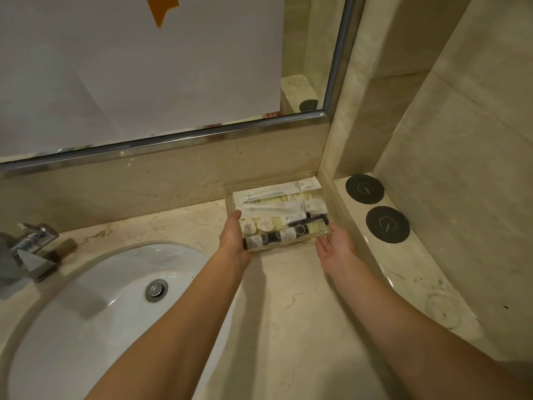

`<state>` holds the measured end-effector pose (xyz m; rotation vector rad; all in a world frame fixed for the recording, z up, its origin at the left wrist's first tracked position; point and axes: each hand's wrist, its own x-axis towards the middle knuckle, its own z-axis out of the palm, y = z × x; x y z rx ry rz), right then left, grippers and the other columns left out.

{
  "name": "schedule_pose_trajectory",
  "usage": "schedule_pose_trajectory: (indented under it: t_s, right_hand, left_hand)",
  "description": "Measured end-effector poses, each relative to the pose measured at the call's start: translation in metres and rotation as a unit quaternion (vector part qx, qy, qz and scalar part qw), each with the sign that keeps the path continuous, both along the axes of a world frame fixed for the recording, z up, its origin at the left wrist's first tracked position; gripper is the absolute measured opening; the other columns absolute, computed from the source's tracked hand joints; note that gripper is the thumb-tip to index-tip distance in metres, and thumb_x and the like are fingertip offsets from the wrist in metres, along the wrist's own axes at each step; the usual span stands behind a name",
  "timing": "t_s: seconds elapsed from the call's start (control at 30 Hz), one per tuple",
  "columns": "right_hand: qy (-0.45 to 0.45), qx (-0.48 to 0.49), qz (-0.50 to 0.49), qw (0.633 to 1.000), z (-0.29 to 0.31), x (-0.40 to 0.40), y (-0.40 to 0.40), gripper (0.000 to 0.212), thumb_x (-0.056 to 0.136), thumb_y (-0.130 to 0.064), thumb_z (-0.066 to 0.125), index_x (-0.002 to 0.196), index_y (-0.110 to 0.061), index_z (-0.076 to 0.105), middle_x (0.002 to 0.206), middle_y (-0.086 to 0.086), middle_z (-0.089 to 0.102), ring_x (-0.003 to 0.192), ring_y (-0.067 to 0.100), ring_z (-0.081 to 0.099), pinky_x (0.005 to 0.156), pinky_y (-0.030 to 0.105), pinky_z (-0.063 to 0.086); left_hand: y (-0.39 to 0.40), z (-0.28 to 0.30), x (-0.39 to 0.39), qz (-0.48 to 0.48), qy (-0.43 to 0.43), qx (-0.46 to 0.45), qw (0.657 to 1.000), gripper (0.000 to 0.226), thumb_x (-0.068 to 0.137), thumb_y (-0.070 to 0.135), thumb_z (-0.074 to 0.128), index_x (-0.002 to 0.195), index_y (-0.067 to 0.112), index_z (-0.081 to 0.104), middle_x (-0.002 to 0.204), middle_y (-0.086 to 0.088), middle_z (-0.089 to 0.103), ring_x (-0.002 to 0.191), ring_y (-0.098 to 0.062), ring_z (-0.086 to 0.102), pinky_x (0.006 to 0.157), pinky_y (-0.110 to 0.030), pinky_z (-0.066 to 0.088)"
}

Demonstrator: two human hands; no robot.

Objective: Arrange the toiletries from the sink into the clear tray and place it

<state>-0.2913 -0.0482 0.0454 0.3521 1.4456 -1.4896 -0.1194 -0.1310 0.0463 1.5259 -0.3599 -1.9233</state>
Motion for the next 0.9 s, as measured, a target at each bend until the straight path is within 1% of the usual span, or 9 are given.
schedule_pose_trajectory:
  t_s: [0.13, 0.23, 0.33, 0.43, 0.57, 0.63, 0.7, 0.8, 0.9]
  right_hand:
    - [0.013, 0.006, 0.016, 1.0, 0.0, -0.003, -0.004, 0.037, 0.093, -0.016, 0.055, 0.129, -0.012, 0.052, 0.123, 0.007, 0.059, 0.114, 0.02, 0.057, 0.104, 0.034, 0.044]
    - [0.036, 0.024, 0.023, 0.999, -0.007, 0.002, -0.006, 0.043, 0.093, -0.016, 0.057, 0.135, -0.015, 0.05, 0.129, 0.005, 0.056, 0.119, 0.02, 0.054, 0.107, 0.035, 0.042]
    - [0.053, 0.036, 0.029, 0.997, -0.007, 0.004, -0.008, 0.045, 0.094, -0.014, 0.054, 0.138, -0.016, 0.046, 0.134, 0.007, 0.052, 0.122, 0.022, 0.051, 0.108, 0.038, 0.041]
    - [0.069, 0.049, 0.044, 0.995, -0.008, 0.001, -0.01, 0.042, 0.095, -0.013, 0.052, 0.136, -0.015, 0.047, 0.13, 0.007, 0.054, 0.117, 0.022, 0.054, 0.106, 0.038, 0.044]
    - [0.086, 0.068, 0.073, 0.991, -0.008, 0.001, -0.013, 0.036, 0.094, -0.017, 0.052, 0.13, -0.016, 0.053, 0.122, 0.008, 0.059, 0.108, 0.024, 0.058, 0.1, 0.037, 0.047]
    - [0.085, 0.065, 0.08, 0.991, -0.006, 0.003, -0.014, 0.042, 0.094, -0.018, 0.052, 0.136, -0.017, 0.048, 0.126, 0.007, 0.057, 0.11, 0.024, 0.056, 0.101, 0.038, 0.046]
    - [0.086, 0.059, 0.09, 0.991, -0.005, 0.003, -0.013, 0.045, 0.094, -0.018, 0.053, 0.139, -0.018, 0.045, 0.135, 0.007, 0.052, 0.121, 0.024, 0.051, 0.105, 0.04, 0.043]
    - [0.095, 0.045, 0.114, 0.988, 0.001, 0.005, -0.001, 0.05, 0.096, -0.016, 0.051, 0.144, -0.019, 0.037, 0.143, 0.006, 0.043, 0.129, 0.024, 0.044, 0.109, 0.043, 0.04]
    - [0.112, 0.053, 0.148, 0.981, 0.005, 0.015, 0.015, 0.055, 0.098, -0.016, 0.048, 0.149, -0.021, 0.027, 0.148, 0.009, 0.039, 0.132, 0.027, 0.044, 0.112, 0.046, 0.035]
  left_hand:
    - [-0.003, -0.002, -0.009, -0.01, -0.017, 0.0, 1.0, 0.076, 0.058, 0.058, 0.061, 0.124, 0.019, 0.061, 0.113, -0.01, 0.071, 0.098, -0.034, 0.07, 0.07, -0.043, 0.057]
    - [-0.005, -0.001, -0.007, -0.029, -0.027, -0.011, 0.999, 0.074, 0.065, 0.061, 0.057, 0.127, 0.021, 0.059, 0.114, -0.012, 0.071, 0.097, -0.037, 0.07, 0.077, -0.052, 0.056]
    - [-0.012, -0.009, -0.003, -0.068, -0.03, -0.014, 0.997, 0.086, 0.055, 0.069, 0.06, 0.128, 0.025, 0.057, 0.118, -0.012, 0.069, 0.099, -0.039, 0.069, 0.08, -0.055, 0.054]
    - [-0.018, -0.017, 0.0, -0.103, -0.075, -0.001, 0.992, 0.107, 0.037, 0.079, 0.059, 0.131, 0.027, 0.055, 0.129, -0.008, 0.062, 0.112, -0.037, 0.062, 0.094, -0.058, 0.043]
    - [-0.012, 0.004, 0.004, -0.123, -0.066, 0.014, 0.99, 0.117, 0.035, 0.082, 0.057, 0.138, 0.027, 0.047, 0.139, -0.009, 0.054, 0.122, -0.037, 0.054, 0.102, -0.064, 0.03]
    - [-0.005, 0.016, 0.008, -0.142, -0.045, 0.008, 0.989, 0.107, 0.05, 0.084, 0.055, 0.139, 0.026, 0.046, 0.138, -0.01, 0.054, 0.12, -0.037, 0.055, 0.105, -0.063, 0.028]
    - [0.004, 0.031, 0.013, -0.148, -0.036, -0.011, 0.988, 0.085, 0.072, 0.08, 0.048, 0.13, 0.02, 0.053, 0.126, -0.012, 0.062, 0.108, -0.035, 0.062, 0.104, -0.058, 0.036]
    - [0.018, 0.043, 0.021, -0.152, -0.053, -0.033, 0.986, 0.055, 0.092, 0.065, 0.037, 0.095, 0.015, 0.06, 0.093, -0.011, 0.064, 0.085, -0.027, 0.062, 0.101, -0.049, 0.044]
    - [0.03, 0.045, 0.022, -0.142, -0.058, -0.054, 0.987, 0.048, 0.098, 0.055, 0.033, 0.081, 0.015, 0.053, 0.082, -0.011, 0.059, 0.078, -0.029, 0.059, 0.097, -0.047, 0.045]
